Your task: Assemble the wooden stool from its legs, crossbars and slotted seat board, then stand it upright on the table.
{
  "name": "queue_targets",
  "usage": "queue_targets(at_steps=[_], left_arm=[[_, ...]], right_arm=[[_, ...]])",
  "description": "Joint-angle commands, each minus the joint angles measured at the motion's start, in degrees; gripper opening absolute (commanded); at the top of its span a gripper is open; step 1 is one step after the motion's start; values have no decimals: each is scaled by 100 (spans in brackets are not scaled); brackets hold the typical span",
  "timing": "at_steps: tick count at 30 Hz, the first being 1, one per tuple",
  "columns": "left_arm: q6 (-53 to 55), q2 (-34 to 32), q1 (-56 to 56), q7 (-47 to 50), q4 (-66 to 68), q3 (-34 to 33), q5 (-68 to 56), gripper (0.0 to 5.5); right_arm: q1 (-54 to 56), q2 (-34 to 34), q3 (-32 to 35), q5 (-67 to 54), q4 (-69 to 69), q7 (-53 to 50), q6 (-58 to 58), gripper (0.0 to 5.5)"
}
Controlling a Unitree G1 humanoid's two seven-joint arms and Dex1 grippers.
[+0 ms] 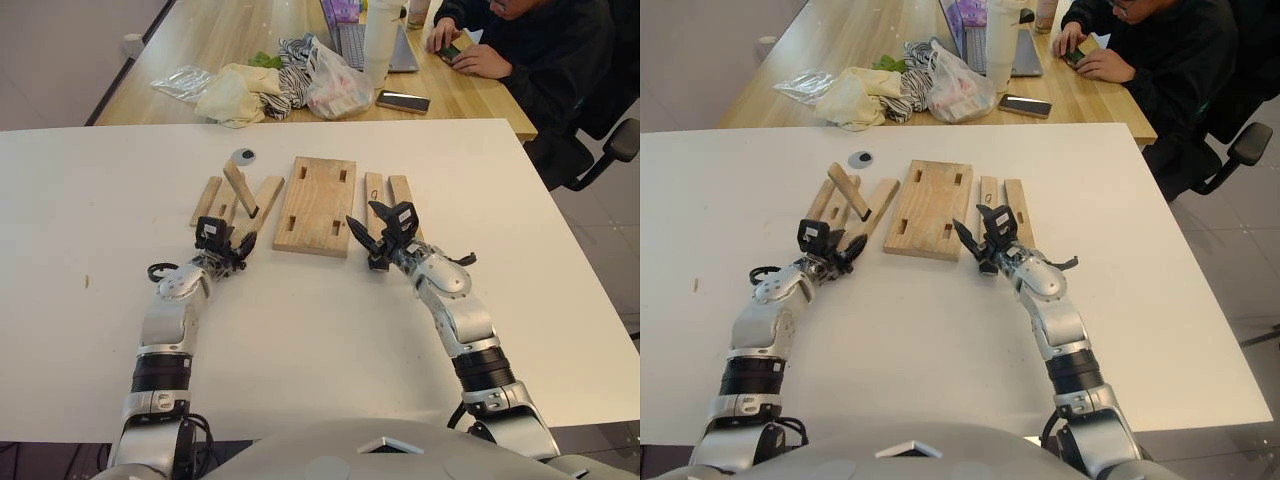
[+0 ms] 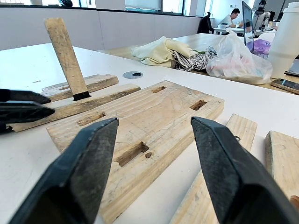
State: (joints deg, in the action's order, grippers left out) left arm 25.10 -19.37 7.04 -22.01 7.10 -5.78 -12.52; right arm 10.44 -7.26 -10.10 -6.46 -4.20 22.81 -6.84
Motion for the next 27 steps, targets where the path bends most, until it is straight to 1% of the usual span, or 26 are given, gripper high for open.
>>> queue_targets(at_steps=[1,4,7,8,10,12,14,17,20,23,25,27], left_arm=[[481,-144,66,16,-45,95,90,285],[692,-204,50,12,-36,161,132,285],[788,-284,70,-28,-81,232,189,243],[799,-309,85,-37,-89,248,211,221],[787,-338,108,-40,-77,263,234,199],[566,-253,171,40,-50,115,154,197],[225,-60,342,6,-153,-178,-171,197],[-92,206,712,-403,-343,-566,-925,197],[463,444,1104,-1315,-251,-940,-2306,197],[1361,414,1426,-2186,226,-1101,-3384,197],[1812,346,1668,-2810,761,-1083,-3765,197],[2042,304,1874,-3334,1228,-967,-3874,197]], right_arm=[[-37,5,38,51,88,-55,10,284],[-33,3,35,56,74,-68,9,284],[-54,14,24,64,87,-75,4,284],[-43,23,23,67,73,-78,2,284],[-30,32,29,70,63,-88,3,284],[-10,25,54,63,64,-93,1,284],[29,11,121,28,47,-98,-8,284],[161,-24,315,-105,-6,-75,-64,284],[478,14,774,-813,0,166,-549,284],[968,-11,1358,-2472,250,751,-2048,284],[1468,-161,1824,-3625,150,994,-3212,284],[1956,-301,2259,-4593,-84,1094,-4130,320]])
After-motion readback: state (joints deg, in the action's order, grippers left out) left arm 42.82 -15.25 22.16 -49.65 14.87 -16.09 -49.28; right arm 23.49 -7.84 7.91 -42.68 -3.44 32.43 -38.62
